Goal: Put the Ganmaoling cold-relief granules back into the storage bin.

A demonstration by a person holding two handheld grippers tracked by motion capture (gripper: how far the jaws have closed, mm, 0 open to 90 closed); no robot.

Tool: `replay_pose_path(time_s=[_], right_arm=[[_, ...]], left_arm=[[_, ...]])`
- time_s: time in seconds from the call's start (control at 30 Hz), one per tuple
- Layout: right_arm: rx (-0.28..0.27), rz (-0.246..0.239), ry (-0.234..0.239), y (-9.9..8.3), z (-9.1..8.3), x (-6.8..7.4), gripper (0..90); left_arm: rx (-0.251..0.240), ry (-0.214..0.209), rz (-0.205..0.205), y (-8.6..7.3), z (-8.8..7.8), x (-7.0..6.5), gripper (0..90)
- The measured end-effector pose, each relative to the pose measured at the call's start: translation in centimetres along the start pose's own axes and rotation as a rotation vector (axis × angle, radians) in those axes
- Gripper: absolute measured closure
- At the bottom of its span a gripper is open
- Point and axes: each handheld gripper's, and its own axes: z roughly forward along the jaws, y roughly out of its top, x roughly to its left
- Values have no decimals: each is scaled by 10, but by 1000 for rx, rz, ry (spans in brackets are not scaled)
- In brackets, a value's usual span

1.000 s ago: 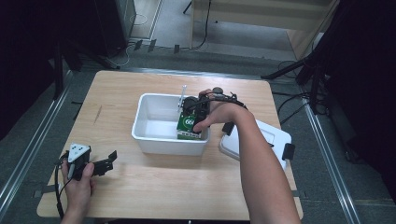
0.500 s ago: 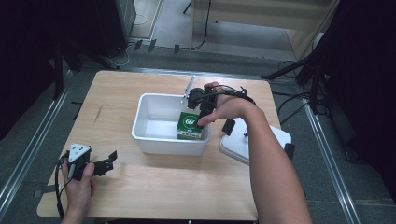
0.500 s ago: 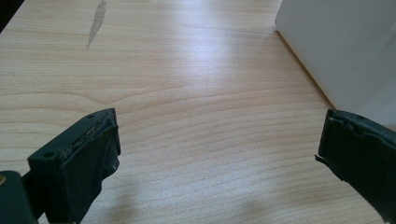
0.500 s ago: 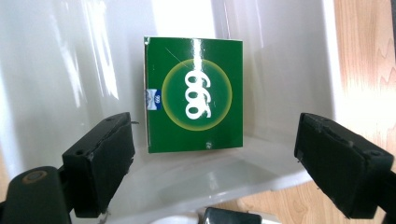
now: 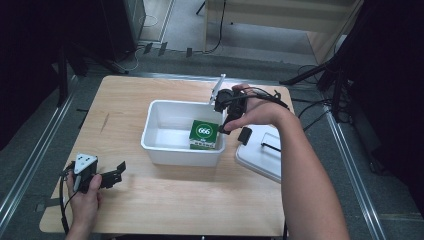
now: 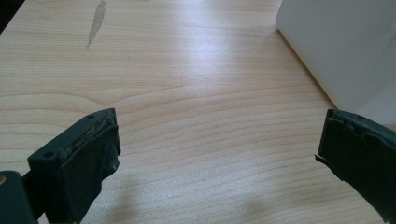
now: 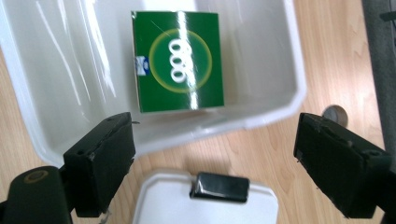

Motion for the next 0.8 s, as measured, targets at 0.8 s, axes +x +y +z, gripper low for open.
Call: replay_pose_path(time_s=[0.8], right_arm=[[15,79,-36,-63,-21,-5,146]], left_arm=[[2,7,10,0,0,-1,0]])
